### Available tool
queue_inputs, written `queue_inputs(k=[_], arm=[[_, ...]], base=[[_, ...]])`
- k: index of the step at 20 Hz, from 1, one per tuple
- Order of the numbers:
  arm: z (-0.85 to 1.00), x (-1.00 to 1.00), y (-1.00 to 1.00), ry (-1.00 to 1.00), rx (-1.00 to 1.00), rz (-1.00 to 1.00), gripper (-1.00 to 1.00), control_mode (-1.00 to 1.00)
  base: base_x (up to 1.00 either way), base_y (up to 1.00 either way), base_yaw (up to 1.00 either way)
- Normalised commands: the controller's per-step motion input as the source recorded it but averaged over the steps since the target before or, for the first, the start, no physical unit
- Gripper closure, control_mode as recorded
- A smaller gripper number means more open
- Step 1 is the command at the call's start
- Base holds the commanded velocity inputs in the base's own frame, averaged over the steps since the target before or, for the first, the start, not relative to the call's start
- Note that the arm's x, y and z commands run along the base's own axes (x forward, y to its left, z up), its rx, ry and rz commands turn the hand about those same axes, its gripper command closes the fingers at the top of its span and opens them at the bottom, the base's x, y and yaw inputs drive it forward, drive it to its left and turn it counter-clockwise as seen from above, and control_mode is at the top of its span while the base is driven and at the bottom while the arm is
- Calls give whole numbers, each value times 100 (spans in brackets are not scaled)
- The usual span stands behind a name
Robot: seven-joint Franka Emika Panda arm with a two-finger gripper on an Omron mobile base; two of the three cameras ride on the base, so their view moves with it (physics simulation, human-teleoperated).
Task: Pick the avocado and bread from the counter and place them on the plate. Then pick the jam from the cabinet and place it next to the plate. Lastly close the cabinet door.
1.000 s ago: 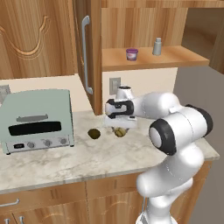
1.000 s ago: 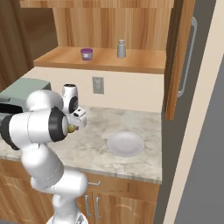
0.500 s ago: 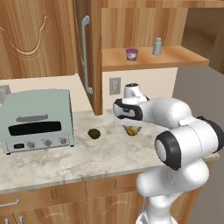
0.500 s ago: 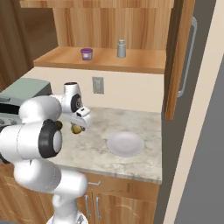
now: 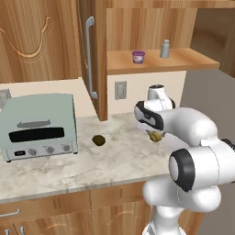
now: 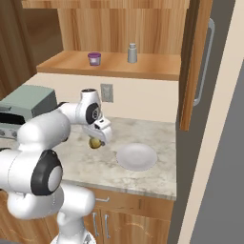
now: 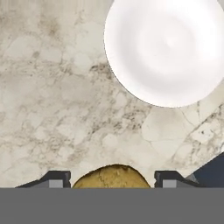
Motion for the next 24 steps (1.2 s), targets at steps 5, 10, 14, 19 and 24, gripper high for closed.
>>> queue_inputs(k=[5, 10, 14, 19, 24], arm=[[19, -19, -65, -2, 0, -1, 100, -100], [8, -9, -65, -8, 0, 0, 100, -100], [0, 0, -59, -16, 4, 3, 100, -100], [0, 11, -49, -17, 7, 15, 100, -100], [0, 30, -37, -6, 6, 18, 100, -100]], base=[[0, 0, 0], [0, 0, 0], [0, 0, 0], [0, 0, 0], [0, 0, 0]])
